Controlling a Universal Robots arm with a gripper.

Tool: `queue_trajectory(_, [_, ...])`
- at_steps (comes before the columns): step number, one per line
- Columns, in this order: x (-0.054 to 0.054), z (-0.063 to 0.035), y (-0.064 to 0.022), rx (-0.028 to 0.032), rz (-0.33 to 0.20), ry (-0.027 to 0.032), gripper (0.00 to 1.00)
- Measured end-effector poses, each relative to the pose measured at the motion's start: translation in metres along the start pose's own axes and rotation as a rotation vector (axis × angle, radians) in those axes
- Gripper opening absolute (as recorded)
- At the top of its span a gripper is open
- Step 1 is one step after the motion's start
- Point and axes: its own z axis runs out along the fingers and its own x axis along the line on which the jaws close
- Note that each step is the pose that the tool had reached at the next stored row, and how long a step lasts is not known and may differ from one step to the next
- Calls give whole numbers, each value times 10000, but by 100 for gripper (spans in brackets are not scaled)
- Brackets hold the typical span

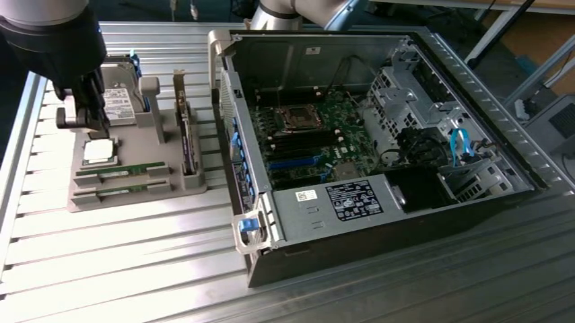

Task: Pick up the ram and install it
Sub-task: 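Pick up the ram and move it above insertion slot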

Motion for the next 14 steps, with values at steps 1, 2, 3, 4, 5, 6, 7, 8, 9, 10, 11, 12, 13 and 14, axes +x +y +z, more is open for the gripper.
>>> queue_trajectory(1, [17,-1,0,0,0,0,24])
queue_trajectory(2, [34,-1,0,0,0,0,24])
queue_trajectory(3, [50,-1,0,1,0,0,24])
queue_trajectory(4, [63,-1,0,1,0,0,24])
queue_trajectory(5, [82,-2,-1,1,-1,0,24])
queue_trajectory(6, [109,-2,-1,1,-1,0,24])
queue_trajectory(7, [122,-3,-1,1,0,0,24])
queue_trajectory(8, [127,-3,0,0,0,0,24])
queue_trajectory(9, [126,-3,0,0,1,0,24])
queue_trajectory(10, [126,-3,-1,1,1,0,24])
queue_trajectory(11, [126,-3,-1,1,1,0,24])
queue_trajectory(12, [127,-3,-1,0,0,0,24])
queue_trajectory(13, [127,-3,-1,0,0,0,24])
queue_trajectory(14, [127,-3,-1,0,0,0,24])
